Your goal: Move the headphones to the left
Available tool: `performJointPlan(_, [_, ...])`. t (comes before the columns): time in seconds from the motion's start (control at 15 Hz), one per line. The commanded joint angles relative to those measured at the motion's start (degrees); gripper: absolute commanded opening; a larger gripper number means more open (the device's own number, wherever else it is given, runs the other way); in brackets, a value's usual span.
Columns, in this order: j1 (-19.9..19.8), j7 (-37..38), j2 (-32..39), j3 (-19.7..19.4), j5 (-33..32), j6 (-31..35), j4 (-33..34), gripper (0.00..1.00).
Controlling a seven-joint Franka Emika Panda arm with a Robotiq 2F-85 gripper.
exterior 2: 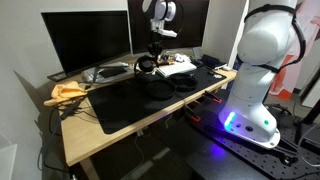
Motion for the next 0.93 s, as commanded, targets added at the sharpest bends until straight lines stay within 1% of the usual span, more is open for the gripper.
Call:
performJointPlan(0.0, [-1.86,1.18,2.90,1.87,2.25,-3.64,4.51,0.04])
performJointPlan(0.6, [-4.93,1.19,11.84,3.97,7.29,-7.63,13.37,0.04])
performJointPlan(0.87, [-5.68,1.44,14.75,4.71,8.18,-8.59,15.66,0.04])
